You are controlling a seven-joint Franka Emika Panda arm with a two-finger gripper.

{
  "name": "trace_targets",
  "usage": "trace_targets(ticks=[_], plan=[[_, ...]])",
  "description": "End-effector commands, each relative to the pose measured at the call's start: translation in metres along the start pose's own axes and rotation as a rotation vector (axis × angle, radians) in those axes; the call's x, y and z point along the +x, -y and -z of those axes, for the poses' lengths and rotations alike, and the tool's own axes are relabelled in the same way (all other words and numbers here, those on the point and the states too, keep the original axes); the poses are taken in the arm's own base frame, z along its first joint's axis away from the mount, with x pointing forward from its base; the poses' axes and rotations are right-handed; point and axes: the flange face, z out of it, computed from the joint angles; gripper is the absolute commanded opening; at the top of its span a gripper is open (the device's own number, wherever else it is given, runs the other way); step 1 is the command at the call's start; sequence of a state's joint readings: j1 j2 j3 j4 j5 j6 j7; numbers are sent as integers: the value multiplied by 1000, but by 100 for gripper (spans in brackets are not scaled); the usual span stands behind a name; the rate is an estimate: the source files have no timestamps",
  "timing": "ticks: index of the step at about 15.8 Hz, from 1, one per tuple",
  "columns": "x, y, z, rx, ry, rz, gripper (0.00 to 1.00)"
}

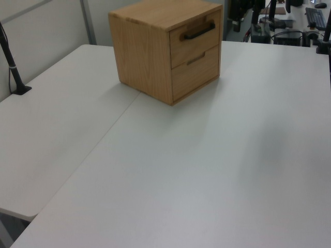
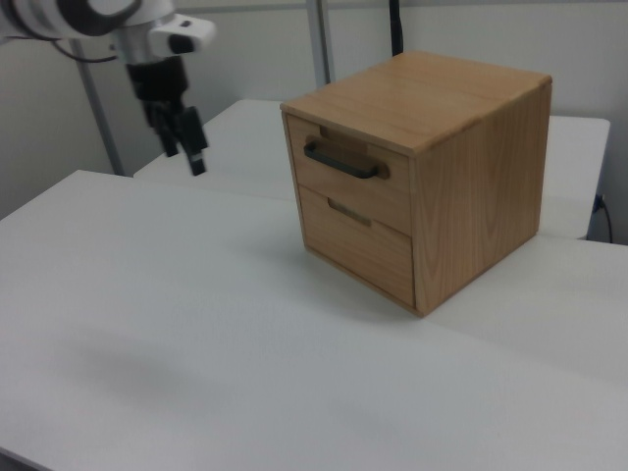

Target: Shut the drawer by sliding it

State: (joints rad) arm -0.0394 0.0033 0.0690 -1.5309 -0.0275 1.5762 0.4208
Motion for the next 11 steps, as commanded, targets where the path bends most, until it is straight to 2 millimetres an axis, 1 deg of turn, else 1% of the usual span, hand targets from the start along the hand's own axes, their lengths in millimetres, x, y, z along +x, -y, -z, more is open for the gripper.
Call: trace_targets(ticks=[1,2,3,6,8,11], plan=[[-39,21,-14,3,9,133,100],[-37,22,-15,6,-7,184,100],[-32,18,-14,7,-28,230,100],[-15,-5,-9,13,-68,353,100],[-11,-16,-8,15,-66,379,100],[-10,-18,-9,18,-64,384,100]])
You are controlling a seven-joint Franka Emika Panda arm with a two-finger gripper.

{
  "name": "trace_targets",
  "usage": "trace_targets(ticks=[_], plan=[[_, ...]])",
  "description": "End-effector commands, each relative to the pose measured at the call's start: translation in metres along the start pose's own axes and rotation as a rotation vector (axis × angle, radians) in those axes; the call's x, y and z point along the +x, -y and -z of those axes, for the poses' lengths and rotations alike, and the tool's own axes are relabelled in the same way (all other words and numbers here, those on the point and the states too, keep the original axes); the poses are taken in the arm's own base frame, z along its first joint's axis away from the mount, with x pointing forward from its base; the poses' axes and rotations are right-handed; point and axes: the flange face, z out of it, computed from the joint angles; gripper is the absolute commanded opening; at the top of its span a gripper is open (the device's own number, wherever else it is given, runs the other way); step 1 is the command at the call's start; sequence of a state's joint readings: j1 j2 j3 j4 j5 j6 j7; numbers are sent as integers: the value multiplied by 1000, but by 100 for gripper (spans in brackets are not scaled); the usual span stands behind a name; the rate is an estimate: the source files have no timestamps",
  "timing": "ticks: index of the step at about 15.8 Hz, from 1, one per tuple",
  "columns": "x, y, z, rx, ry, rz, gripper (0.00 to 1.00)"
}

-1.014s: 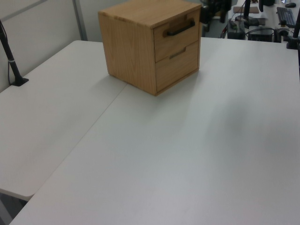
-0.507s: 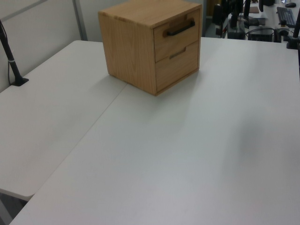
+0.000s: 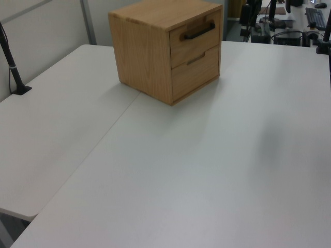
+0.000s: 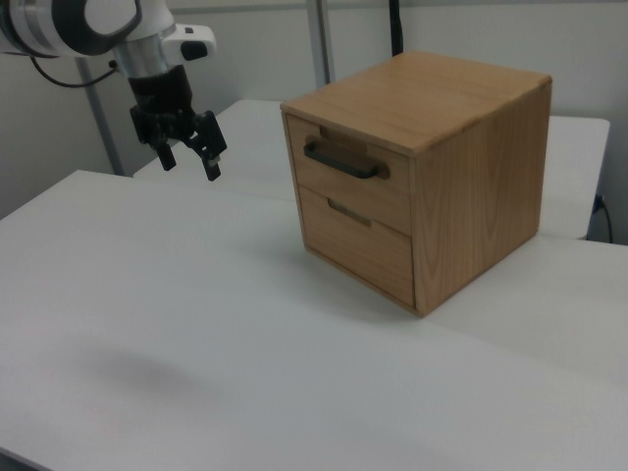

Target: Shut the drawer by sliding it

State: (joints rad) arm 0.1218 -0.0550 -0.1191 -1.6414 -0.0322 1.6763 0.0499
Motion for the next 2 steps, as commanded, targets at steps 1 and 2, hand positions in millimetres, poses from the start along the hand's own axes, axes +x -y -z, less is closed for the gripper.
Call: trace_targets(ticks=[1,2], plan=[[-7,3,3,5,-16,40,100],[-7,3,2,5,-14,40,100]])
